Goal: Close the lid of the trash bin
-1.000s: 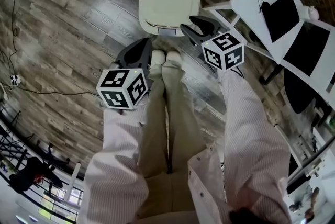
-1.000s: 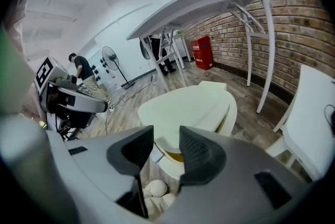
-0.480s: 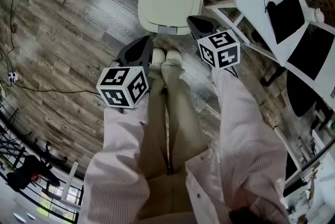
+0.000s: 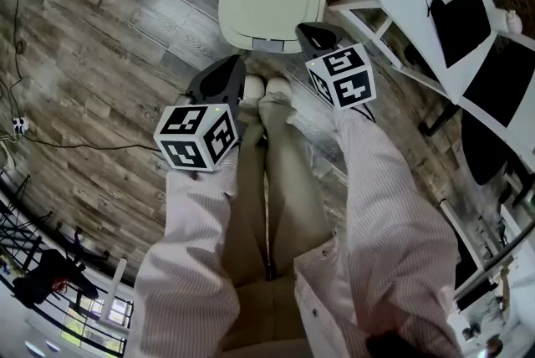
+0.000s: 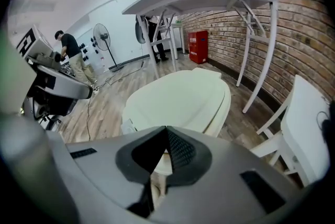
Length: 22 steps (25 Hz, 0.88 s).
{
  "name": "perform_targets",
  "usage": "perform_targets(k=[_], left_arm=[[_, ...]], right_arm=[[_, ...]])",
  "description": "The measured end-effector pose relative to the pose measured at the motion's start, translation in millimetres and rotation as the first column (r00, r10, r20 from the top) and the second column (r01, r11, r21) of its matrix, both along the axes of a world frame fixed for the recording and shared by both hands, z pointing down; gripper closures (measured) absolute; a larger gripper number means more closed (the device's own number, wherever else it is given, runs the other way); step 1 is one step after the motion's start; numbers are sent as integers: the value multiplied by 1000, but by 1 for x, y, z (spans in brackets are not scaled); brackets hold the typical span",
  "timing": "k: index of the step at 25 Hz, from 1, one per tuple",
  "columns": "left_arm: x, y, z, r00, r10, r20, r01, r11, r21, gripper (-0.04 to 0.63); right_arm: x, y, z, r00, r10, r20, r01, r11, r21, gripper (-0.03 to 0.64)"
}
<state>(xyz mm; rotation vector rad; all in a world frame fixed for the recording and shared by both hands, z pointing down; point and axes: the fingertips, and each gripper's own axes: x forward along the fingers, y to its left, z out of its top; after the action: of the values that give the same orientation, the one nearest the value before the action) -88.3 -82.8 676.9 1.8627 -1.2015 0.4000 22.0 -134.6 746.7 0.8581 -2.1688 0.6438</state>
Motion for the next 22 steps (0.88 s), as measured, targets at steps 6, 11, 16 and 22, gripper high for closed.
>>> perform_targets(k=[6,11,16,22], left_arm=[[-2,0,4,1000,-2,0,2,1000,-7,601],[-2,-2,4,1000,-4,-2,4,1000,-6,601],[-1,-3,5,1000,-11,-8,11,1000,-13,601],[0,-4,6,1000,-17,-11,17,1000,-20,601]], right_arm=[[-5,4,7,994,-65,-93,66,998,8,612],[-6,7,9,975,-111,-190,117,993,21,612],[-7,6,10,969,-96,-228,100,995,5,612],[-7,6,11,954,-107,-281,104,994,-26,612]])
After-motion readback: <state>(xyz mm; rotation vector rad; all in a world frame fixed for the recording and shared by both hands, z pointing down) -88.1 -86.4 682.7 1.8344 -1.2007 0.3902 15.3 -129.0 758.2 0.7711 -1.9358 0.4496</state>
